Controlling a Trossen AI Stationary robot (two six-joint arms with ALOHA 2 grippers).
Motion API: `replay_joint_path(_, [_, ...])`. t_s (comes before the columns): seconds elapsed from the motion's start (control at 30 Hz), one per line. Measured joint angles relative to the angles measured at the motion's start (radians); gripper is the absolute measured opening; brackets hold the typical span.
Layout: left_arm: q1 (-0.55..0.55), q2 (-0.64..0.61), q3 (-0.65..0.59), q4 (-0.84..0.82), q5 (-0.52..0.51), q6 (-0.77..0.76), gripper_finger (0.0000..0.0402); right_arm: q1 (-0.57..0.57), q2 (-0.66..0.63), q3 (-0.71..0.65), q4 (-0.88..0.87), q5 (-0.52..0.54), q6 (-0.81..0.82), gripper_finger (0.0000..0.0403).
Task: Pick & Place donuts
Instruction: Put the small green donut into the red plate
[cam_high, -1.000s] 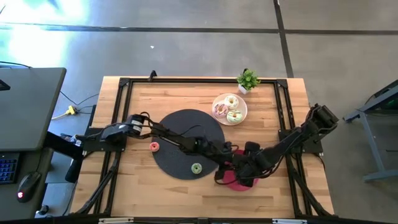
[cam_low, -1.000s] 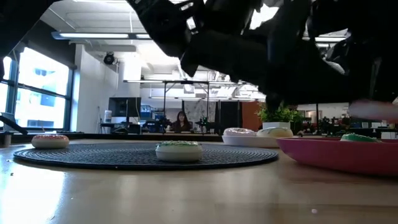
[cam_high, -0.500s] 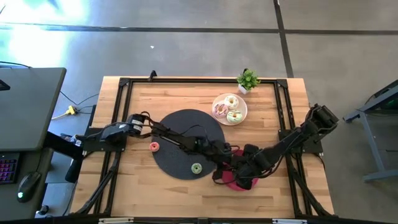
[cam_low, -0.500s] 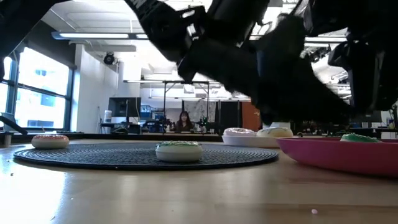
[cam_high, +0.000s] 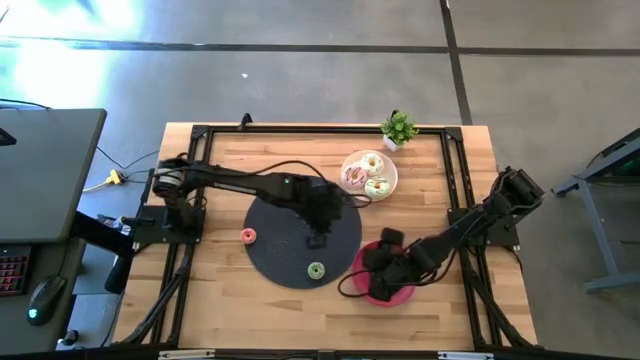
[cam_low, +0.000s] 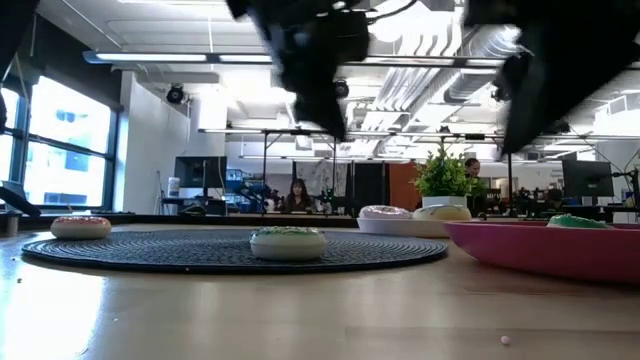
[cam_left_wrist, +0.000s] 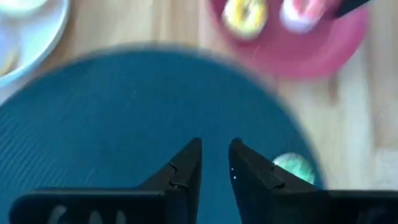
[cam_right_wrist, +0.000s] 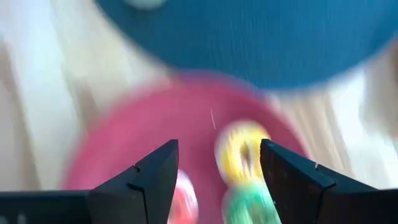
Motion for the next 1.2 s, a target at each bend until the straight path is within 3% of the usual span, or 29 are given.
replay_joint_path(0.1, [-0.020,-0.077,-0.038,-0.063,-0.069,0.021,0.0070,-0.001,0.000,0.000,0.216,0.086,-0.141,0.0215])
replay_joint_path(0.2, [-0.043,-0.208,-0.109,-0.059,-0.115,0.015,0.0070,-0.011,0.009,0.001,0.444,0.093,-0.304,0.0215])
replay_joint_path(0.37, [-0.074,-0.478,-0.304,-0.021,-0.195,-0.035,0.0070,-0.055,0.079,0.001,0.715,0.029,-0.529,0.0215])
replay_joint_path(0.5, [-0.114,-0.705,-0.534,0.114,-0.288,-0.094,0.0069,-0.114,0.174,0.000,0.856,-0.106,-0.611,0.0215])
replay_joint_path(0.6, [-0.138,-0.830,-0.694,0.229,-0.309,-0.140,0.0069,-0.158,0.234,0.000,0.905,-0.216,-0.630,0.0215])
replay_joint_path(0.8, [-0.139,-1.003,-0.875,0.280,-0.321,-0.230,0.0069,-0.230,0.282,0.000,0.894,-0.296,-0.610,0.0205])
replay_joint_path(0.93, [-0.139,-1.052,-0.911,0.287,-0.364,-0.232,0.0069,-0.256,0.313,0.000,0.888,-0.388,-0.605,0.0181])
replay_joint_path(1.2, [-0.139,-1.060,-0.916,0.300,-0.369,-0.232,0.0069,-0.262,0.387,0.003,0.890,-0.391,-0.607,0.0152])
